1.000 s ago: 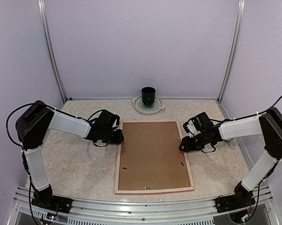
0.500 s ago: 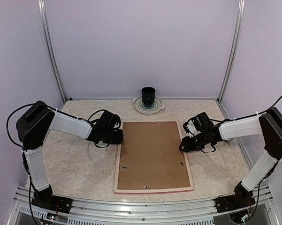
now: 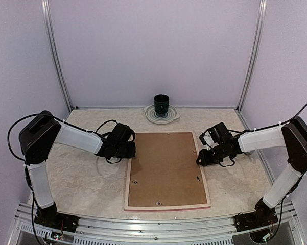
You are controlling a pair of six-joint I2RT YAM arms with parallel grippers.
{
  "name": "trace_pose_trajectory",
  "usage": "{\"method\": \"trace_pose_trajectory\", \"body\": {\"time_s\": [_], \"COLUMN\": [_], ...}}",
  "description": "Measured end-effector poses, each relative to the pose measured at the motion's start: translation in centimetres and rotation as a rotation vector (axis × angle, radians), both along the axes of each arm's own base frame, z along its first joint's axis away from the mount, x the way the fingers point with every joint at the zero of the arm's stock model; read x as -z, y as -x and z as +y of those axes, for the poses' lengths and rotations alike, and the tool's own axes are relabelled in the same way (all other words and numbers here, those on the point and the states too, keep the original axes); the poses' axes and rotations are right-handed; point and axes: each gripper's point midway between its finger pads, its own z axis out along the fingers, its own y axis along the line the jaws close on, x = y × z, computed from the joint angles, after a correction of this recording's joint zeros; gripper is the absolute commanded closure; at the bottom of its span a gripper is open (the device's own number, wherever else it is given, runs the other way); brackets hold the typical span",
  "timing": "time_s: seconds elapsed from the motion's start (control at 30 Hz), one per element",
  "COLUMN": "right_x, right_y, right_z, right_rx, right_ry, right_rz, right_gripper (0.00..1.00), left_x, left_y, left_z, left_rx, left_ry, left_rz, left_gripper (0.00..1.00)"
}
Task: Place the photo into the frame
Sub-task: Press the fastener onto the backboard.
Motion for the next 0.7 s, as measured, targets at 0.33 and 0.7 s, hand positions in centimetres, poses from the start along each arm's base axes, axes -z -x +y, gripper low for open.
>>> {"method": "trace_pose_trajectory", "body": {"time_s": [0.33, 0.7], "right_x": [0.1, 0.0], "right_y": [0.0, -0.1], "right_z": [-0.1, 0.0], "right_rx": [0.001, 0.0], "right_ry": [0.004, 0.004], "right_rz": [-0.002, -0.004], "right_gripper": [0.67, 0.68], "left_x": [0.1, -2.5], "left_y": [0.1, -0.2], "left_z": [0.1, 0.1], "left_rx": [-0.031, -0.017], "left_ry": [0.026, 0.026], "left_rz": [-0.019, -0.049], "left_gripper": [0.6, 0.56]}}
